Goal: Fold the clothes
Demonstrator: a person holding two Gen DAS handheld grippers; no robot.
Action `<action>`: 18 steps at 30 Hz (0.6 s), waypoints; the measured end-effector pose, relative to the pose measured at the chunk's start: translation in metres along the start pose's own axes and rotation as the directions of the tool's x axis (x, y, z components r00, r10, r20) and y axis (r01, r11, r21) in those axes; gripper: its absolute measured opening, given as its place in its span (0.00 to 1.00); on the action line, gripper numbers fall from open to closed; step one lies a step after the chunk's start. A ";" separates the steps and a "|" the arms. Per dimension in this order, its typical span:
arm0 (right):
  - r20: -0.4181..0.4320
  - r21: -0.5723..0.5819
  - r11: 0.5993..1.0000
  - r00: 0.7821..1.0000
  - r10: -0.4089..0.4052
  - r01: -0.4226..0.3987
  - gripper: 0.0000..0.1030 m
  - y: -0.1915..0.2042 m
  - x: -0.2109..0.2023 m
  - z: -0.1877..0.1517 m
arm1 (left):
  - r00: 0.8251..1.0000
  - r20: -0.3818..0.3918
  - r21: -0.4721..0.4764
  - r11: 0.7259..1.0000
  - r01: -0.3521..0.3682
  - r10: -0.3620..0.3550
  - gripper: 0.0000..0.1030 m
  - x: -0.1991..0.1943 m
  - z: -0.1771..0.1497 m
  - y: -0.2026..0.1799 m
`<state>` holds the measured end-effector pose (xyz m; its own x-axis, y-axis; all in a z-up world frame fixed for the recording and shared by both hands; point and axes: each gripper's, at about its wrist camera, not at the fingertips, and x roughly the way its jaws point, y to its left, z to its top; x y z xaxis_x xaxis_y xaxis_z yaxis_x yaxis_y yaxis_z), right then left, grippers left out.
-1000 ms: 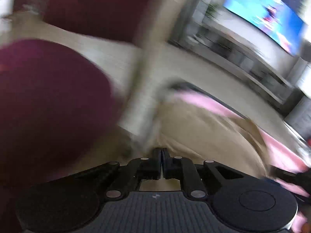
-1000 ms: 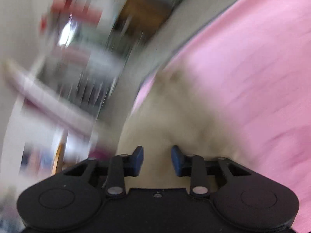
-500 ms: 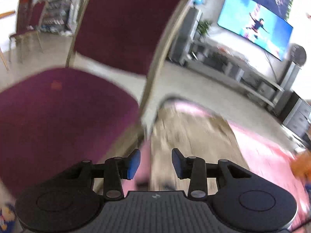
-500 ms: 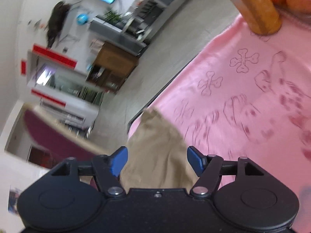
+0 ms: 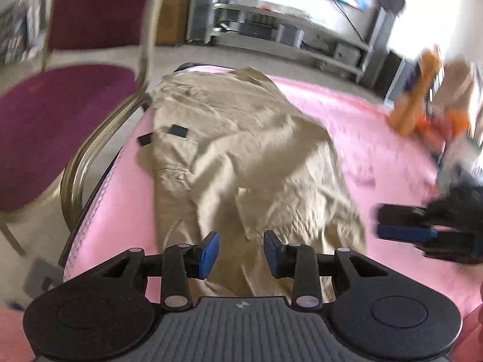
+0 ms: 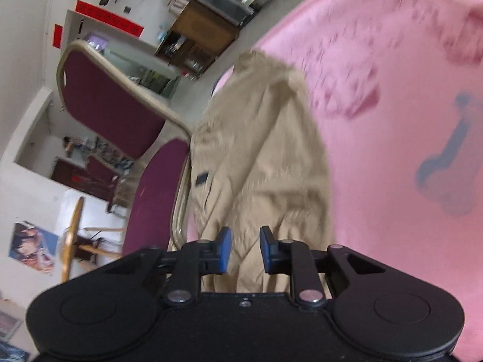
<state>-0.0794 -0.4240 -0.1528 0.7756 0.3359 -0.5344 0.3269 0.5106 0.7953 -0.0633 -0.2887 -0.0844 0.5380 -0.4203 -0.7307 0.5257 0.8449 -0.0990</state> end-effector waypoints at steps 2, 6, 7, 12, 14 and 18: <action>-0.049 0.022 1.000 0.999 -0.006 0.007 0.21 -0.011 0.021 -0.005 | 0.998 -0.070 0.021 1.000 0.011 -0.009 0.31 0.013 -0.003 -0.005; -0.096 0.042 0.995 0.992 -0.086 0.091 0.00 -0.033 0.034 -0.011 | 0.984 -0.178 0.137 0.991 0.012 0.013 0.32 0.025 -0.009 -0.016; -0.105 0.055 0.993 0.990 -0.095 0.101 0.00 -0.036 0.027 -0.011 | 0.982 -0.186 0.158 0.987 0.013 0.017 0.32 0.023 -0.011 -0.018; -0.099 0.028 0.988 0.984 -0.148 0.152 0.13 -0.030 -0.013 -0.016 | 0.988 -0.150 0.003 0.999 0.035 -0.034 0.34 -0.003 -0.015 0.009; -0.078 0.007 0.993 0.990 -0.121 0.122 0.36 -0.027 -0.029 -0.019 | 0.991 -0.104 -0.113 0.991 0.073 -0.085 0.37 -0.021 -0.018 0.028; -0.055 0.010 0.999 0.997 -0.047 0.047 0.55 -0.029 -0.051 -0.025 | 0.984 -0.058 -0.316 0.938 0.143 -0.170 0.37 -0.037 -0.025 0.065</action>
<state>-0.1420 -0.4364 -0.1558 0.7286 0.3547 -0.5859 0.3688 0.5177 0.7720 -0.0654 -0.2098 -0.0800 0.4016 -0.5376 -0.7414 0.3614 0.8369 -0.4110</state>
